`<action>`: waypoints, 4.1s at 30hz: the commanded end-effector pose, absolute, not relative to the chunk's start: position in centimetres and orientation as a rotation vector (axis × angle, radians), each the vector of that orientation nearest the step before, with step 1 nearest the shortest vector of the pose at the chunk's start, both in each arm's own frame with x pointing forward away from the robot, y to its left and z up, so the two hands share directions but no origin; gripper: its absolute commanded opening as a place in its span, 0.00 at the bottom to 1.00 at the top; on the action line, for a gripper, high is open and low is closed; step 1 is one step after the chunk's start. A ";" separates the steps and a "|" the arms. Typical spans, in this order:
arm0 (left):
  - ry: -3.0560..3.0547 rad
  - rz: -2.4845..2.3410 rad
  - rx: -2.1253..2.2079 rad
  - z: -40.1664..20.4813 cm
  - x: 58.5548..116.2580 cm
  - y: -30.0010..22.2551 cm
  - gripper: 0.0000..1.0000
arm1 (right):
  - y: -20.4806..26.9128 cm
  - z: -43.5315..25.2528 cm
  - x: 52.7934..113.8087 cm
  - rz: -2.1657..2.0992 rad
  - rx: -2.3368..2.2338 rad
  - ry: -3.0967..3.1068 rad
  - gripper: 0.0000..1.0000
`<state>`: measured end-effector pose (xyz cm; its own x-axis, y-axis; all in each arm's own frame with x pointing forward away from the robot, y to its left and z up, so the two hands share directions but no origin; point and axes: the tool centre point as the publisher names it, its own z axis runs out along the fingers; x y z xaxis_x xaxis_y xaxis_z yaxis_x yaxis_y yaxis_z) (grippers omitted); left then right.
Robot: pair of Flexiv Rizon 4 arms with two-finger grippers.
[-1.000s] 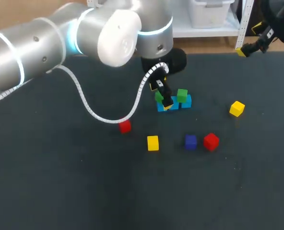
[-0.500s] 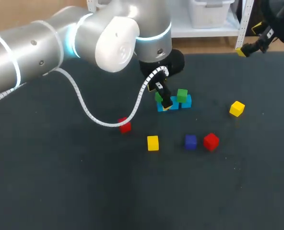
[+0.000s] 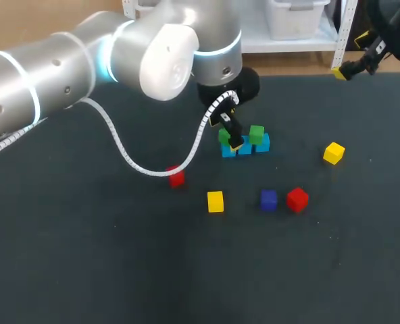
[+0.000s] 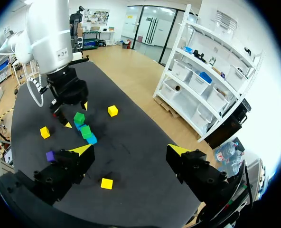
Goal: Place the blue cubes, place green cubes on the blue cubes, place the yellow cubes on the green cubes, then place the red cubes on the yellow cubes, and place purple cube on the red cubes.
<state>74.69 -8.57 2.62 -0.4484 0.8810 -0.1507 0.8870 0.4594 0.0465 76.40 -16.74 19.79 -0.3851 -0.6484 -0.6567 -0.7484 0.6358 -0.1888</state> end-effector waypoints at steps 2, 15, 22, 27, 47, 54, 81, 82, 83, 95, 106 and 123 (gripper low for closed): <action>2.546 -0.051 1.552 3.0 74.9 -8.9 0.75 | -16.7 19.8 76.4 0.179 -1.085 2.137 1.00; 2.521 -0.043 1.611 3.0 74.5 -9.0 0.17 | -16.7 19.8 76.4 0.179 -1.085 2.137 1.00; 2.459 -0.059 1.694 4.0 74.6 -9.1 0.18 | -16.7 19.8 76.4 0.179 -1.085 2.137 1.00; 2.387 -0.088 1.779 4.4 74.7 -9.2 0.13 | -16.7 19.8 76.4 0.179 -1.085 2.137 1.00; 2.237 -0.104 1.990 4.0 74.6 -9.7 0.16 | -16.7 19.8 76.4 0.179 -1.085 2.137 1.00; 2.226 -0.103 2.002 3.9 74.7 -9.9 0.19 | -16.7 19.8 76.4 0.179 -1.085 2.137 1.00; 2.214 -0.082 2.013 3.4 75.1 -9.9 0.54 | -16.7 19.8 76.4 0.179 -1.085 2.137 1.00; 2.214 -0.083 2.013 3.4 75.1 -9.9 0.79 | -16.7 19.8 76.4 0.179 -1.085 2.137 1.00; 2.214 -0.085 2.012 3.4 75.1 -9.9 0.95 | -16.7 19.8 76.4 0.179 -1.085 2.137 1.00; 2.225 -0.056 1.995 3.4 75.5 -9.5 0.39 | -16.7 19.8 76.4 0.179 -1.085 2.137 1.00; 2.217 -0.061 2.003 3.6 75.5 -9.5 0.19 | -16.7 19.8 76.4 0.179 -1.085 2.137 1.00; 2.200 -0.056 2.015 3.6 74.9 -9.6 0.14 | -16.7 19.8 76.4 0.179 -1.085 2.137 1.00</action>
<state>75.19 -9.69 3.65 -0.0847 0.9866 -0.1398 0.9927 0.0957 0.0740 76.40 -16.74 19.79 -0.3851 -0.6484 -0.6567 -0.7484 0.6358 -0.1888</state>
